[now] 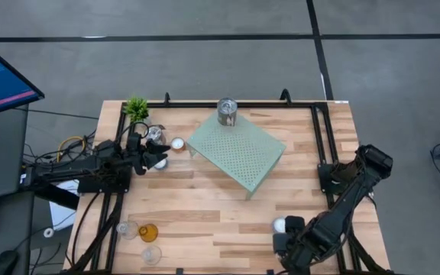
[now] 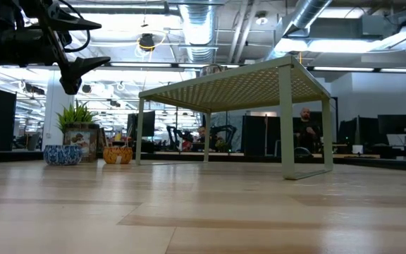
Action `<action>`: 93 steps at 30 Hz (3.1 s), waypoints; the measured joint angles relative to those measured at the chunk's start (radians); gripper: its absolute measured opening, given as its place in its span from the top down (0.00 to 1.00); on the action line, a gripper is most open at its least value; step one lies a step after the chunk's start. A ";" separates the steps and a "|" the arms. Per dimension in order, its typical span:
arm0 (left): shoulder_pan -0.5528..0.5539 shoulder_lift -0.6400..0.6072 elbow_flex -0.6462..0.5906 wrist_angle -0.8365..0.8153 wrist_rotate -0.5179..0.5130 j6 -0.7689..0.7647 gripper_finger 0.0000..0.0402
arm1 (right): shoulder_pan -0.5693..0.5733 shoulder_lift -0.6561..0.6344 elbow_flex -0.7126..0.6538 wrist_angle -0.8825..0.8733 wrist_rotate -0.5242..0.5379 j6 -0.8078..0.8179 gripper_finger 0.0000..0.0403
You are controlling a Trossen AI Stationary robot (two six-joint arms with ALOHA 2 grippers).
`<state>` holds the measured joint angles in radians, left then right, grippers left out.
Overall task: Stock candles on shelf
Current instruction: Put the bottom silver scented candle on the shelf
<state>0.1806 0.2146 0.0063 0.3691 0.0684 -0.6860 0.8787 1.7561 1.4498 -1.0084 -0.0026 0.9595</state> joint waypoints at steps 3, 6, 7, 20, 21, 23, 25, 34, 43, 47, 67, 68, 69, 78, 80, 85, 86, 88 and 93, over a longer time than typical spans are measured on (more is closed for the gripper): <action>0.000 0.000 0.000 0.000 0.000 0.000 0.27 | 0.003 0.000 0.000 0.006 0.002 0.020 0.06; 0.000 0.000 0.000 0.000 0.000 0.000 0.27 | 0.004 0.000 0.000 0.033 0.001 0.027 0.05; 0.000 0.000 0.000 0.000 0.000 0.000 0.27 | 0.007 0.000 0.000 0.044 0.001 0.026 0.05; 0.000 0.000 0.000 0.000 0.000 0.000 0.27 | 0.067 0.000 0.000 0.183 -0.050 0.087 0.05; 0.000 0.000 0.000 0.000 0.000 0.000 0.27 | 0.067 0.000 0.000 0.189 -0.073 0.068 0.04; 0.000 0.000 0.000 0.000 0.000 0.000 0.27 | 0.075 0.000 0.000 0.172 -0.109 0.035 0.04; 0.000 0.000 0.000 0.000 0.000 0.000 0.27 | 0.086 0.000 0.000 0.167 -0.111 0.000 0.04; 0.000 0.000 0.000 0.000 0.000 0.000 0.27 | 0.102 -0.003 0.000 0.158 -0.132 0.034 0.01; 0.000 0.000 0.000 0.000 0.000 0.000 0.27 | 0.117 -0.003 0.000 0.005 -0.039 -0.035 0.01; 0.000 0.000 0.000 0.000 0.000 0.000 0.27 | 0.115 -0.003 0.000 -0.076 0.013 -0.047 0.01; 0.000 0.000 0.000 0.000 0.000 0.000 0.27 | 0.115 0.070 0.000 0.018 0.105 -0.121 0.01; 0.000 0.000 0.000 0.000 0.000 0.000 0.27 | 0.113 0.076 -0.001 0.018 0.105 -0.122 0.01; 0.000 0.000 0.000 0.000 0.000 0.000 0.27 | 0.109 0.079 -0.001 0.019 0.104 -0.122 0.01; 0.000 0.000 0.000 0.000 0.000 0.000 0.27 | 0.104 0.082 -0.001 0.020 0.078 -0.122 0.01; 0.000 0.000 0.000 0.000 0.000 0.000 0.27 | 0.105 0.082 -0.001 0.021 0.078 -0.126 0.01; 0.000 0.000 0.000 0.000 0.000 0.000 0.27 | 0.104 0.082 -0.001 0.022 0.075 -0.131 0.01; 0.000 0.000 0.000 0.000 0.000 0.000 0.27 | 0.104 0.082 -0.001 0.023 0.074 -0.132 0.01; 0.000 0.000 0.000 0.000 0.000 0.000 0.27 | 0.105 0.082 -0.016 0.036 0.072 -0.132 0.01; 0.000 0.000 0.000 0.000 0.000 0.000 0.27 | 0.104 0.082 -0.061 0.092 0.029 -0.124 0.01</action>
<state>0.1810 0.2142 0.0063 0.3695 0.0685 -0.6857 0.9825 1.8385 1.3883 -0.9166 0.0261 0.8357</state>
